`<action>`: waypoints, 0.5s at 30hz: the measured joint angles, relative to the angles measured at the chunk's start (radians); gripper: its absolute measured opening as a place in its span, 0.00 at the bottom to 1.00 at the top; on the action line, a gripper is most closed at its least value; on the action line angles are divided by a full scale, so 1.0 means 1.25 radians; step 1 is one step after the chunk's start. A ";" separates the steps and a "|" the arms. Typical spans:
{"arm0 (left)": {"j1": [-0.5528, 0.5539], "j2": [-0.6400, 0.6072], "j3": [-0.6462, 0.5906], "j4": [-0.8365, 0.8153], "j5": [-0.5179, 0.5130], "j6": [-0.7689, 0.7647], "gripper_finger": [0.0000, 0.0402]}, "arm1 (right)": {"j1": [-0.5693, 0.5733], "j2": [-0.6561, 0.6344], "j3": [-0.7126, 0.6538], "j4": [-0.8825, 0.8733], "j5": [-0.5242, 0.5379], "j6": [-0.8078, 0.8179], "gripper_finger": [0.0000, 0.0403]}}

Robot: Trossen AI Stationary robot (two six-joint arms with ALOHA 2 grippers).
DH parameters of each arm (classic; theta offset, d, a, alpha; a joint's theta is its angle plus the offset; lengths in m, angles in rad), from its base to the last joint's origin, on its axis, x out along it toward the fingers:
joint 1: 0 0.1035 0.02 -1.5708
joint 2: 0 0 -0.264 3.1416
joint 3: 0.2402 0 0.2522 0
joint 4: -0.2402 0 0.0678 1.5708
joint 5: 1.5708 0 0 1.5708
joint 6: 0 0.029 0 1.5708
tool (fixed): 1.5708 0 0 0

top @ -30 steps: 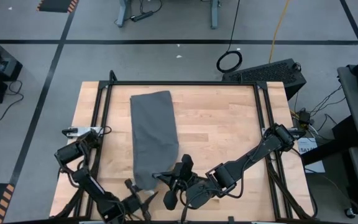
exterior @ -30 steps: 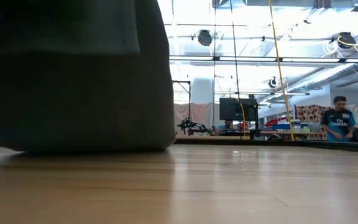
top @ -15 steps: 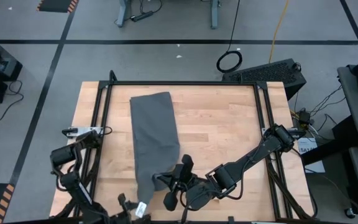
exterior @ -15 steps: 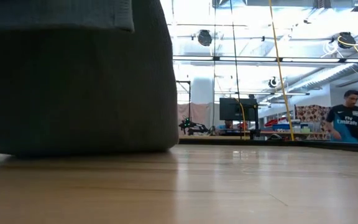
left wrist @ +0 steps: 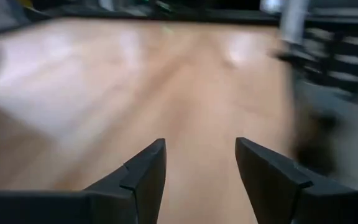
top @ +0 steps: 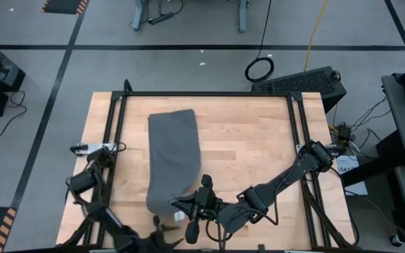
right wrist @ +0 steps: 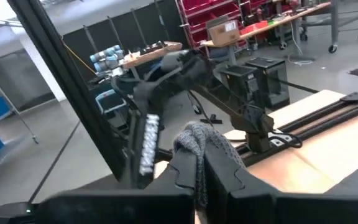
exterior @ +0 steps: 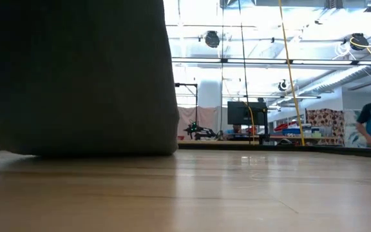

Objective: Roll towel into tight, uniform cylinder
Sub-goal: Roll the gray towel

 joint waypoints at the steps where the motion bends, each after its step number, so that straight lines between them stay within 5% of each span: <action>1: 0.017 0.011 0.000 0.000 -0.027 0.000 0.49 | 0.000 0.000 0.000 0.001 0.000 0.000 0.00; 9: 0.084 0.048 -0.001 -0.001 -0.271 0.116 0.49 | 0.005 0.000 0.000 -0.011 0.001 0.004 0.00; 15: 0.056 0.042 0.011 0.034 -0.291 0.227 0.49 | 0.006 0.000 0.000 -0.015 0.003 -0.007 0.00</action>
